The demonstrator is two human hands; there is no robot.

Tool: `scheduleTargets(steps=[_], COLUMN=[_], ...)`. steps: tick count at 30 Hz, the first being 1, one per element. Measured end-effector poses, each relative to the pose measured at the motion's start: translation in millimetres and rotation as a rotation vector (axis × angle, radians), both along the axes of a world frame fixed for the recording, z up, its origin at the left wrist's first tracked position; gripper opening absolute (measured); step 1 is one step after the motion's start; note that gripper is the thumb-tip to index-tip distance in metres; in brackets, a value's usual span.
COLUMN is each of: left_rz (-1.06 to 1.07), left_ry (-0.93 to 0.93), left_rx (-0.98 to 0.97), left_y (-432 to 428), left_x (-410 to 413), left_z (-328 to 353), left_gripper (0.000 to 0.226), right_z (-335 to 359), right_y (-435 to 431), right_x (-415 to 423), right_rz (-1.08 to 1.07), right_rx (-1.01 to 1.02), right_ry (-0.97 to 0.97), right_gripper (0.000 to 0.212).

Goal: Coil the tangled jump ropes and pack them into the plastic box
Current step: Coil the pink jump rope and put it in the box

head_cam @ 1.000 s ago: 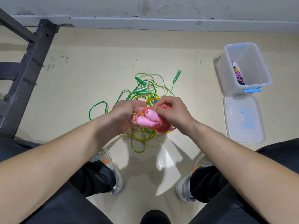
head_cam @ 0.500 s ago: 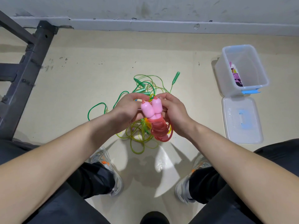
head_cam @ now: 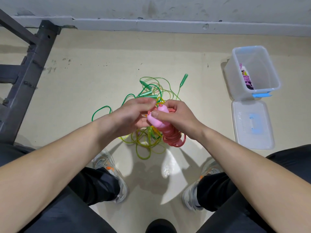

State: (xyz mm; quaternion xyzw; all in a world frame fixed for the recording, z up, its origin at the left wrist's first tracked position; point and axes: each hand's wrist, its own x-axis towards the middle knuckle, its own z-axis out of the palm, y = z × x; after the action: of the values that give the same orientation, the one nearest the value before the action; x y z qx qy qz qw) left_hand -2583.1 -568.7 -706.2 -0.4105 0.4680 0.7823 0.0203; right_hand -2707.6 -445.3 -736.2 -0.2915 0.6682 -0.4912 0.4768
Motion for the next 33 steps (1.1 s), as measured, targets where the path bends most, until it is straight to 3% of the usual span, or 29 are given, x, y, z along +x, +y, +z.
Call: scheduleTargets(steps=[4,8,10,12,14,18,21,24,28,30,33], left_rz=[0.028,0.145,0.124,0.111,0.141,0.162,0.132,0.109,0.146,0.177,0.215], left_ry=[-0.05,-0.077,-0.016,0.048,0.064,0.02,0.032,0.018,-0.046,-0.053,-0.05], left_rx=[-0.065,-0.119,-0.07,-0.063,-0.114,-0.292,-0.318,-0.288,-0.282,-0.265,-0.248], left_y=[-0.8,8.7,15.5,23.7,32.7,32.3,22.9,21.6,10.9,3.6,-1.8], left_x=[-1.0,-8.8,-7.5,-5.8,-9.0,-18.8,-19.5,-21.8,-19.6,-17.9,-18.9], left_z=[0.4,-0.6,1.1,1.0,0.1,1.4,3.0,4.8,1.4,1.5,3.8], left_gripper=[0.008,0.017,0.026,0.05,0.064,0.047,0.027,0.03,0.019,0.016,0.016], right_z=[-1.4,-2.2,-1.2,2.2,4.4,8.4,11.8,14.4,15.6,14.0,13.9], right_y=[0.9,-0.7,-3.3,-5.9,-8.6,-12.3,-14.7,-13.4,-12.0,-13.1,-13.9], right_x=[-2.2,0.0,1.4,2.0,4.0,8.2,5.6,8.2,5.0,0.8,1.8], right_rz=[0.05,-0.024,-0.088,-0.134,-0.14,-0.097,-0.195,-0.234,-0.339,-0.384,-0.279], right_rx=[0.017,0.061,0.076,0.083,0.117,0.125,0.098,0.077,0.015,0.008,0.019], right_ry=[0.006,0.048,-0.003,-0.106,-0.205,-0.309,-0.41,-0.507,-0.829,-0.826,-0.601], right_gripper=[0.045,0.058,0.063,0.076,0.075,0.04,0.037,0.026,0.03,0.03,0.037])
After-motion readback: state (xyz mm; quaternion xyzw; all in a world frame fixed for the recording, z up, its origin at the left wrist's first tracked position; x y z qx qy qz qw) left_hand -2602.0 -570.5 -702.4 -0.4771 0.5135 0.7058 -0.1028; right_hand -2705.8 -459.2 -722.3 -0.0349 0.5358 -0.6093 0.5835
